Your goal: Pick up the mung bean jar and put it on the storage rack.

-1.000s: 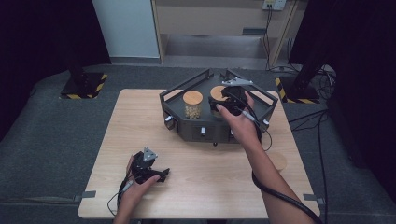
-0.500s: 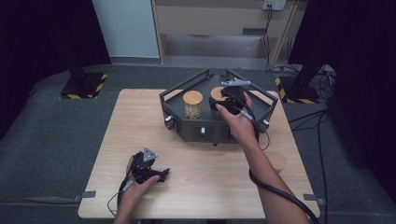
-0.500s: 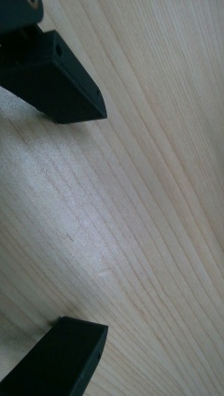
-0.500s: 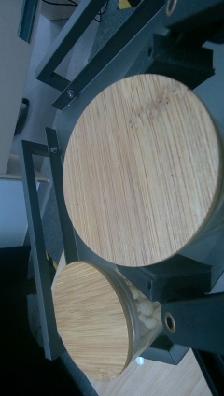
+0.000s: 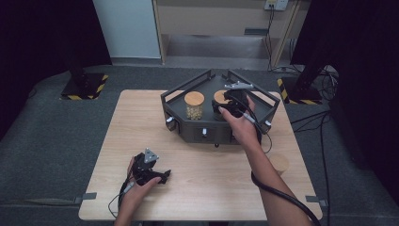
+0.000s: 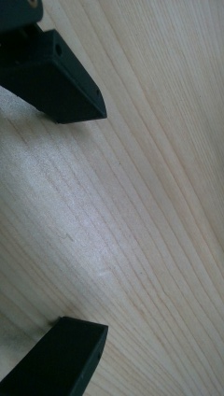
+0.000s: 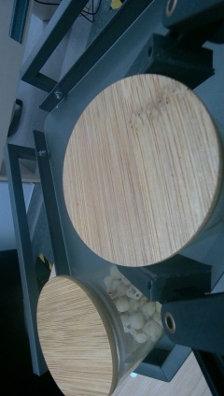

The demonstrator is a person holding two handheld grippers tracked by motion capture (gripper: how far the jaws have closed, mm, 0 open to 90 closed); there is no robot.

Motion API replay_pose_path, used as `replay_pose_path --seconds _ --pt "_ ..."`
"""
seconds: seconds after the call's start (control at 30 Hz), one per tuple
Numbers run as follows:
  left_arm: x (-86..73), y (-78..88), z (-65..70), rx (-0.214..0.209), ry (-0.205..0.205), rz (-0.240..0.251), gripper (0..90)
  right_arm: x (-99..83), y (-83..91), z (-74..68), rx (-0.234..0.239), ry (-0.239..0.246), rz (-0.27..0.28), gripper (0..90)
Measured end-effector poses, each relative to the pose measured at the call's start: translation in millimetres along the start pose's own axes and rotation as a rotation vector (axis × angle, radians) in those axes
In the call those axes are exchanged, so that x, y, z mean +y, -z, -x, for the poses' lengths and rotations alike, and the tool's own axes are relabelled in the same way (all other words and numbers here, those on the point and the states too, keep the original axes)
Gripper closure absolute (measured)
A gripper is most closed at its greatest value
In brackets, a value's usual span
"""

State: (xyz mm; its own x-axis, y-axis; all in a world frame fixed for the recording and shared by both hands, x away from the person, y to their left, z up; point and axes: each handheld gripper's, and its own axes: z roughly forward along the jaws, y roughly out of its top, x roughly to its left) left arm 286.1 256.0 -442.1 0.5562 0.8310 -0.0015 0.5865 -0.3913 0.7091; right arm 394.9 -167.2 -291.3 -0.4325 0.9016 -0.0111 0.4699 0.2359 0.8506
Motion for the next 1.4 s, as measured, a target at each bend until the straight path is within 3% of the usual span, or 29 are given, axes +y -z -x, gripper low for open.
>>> replay_pose_path --seconds 1.4 --pt "0.0 0.0 -0.1 -0.001 0.000 0.000 0.0 -10.3 -8.3 -1.9 0.014 -0.005 0.005 25.4"
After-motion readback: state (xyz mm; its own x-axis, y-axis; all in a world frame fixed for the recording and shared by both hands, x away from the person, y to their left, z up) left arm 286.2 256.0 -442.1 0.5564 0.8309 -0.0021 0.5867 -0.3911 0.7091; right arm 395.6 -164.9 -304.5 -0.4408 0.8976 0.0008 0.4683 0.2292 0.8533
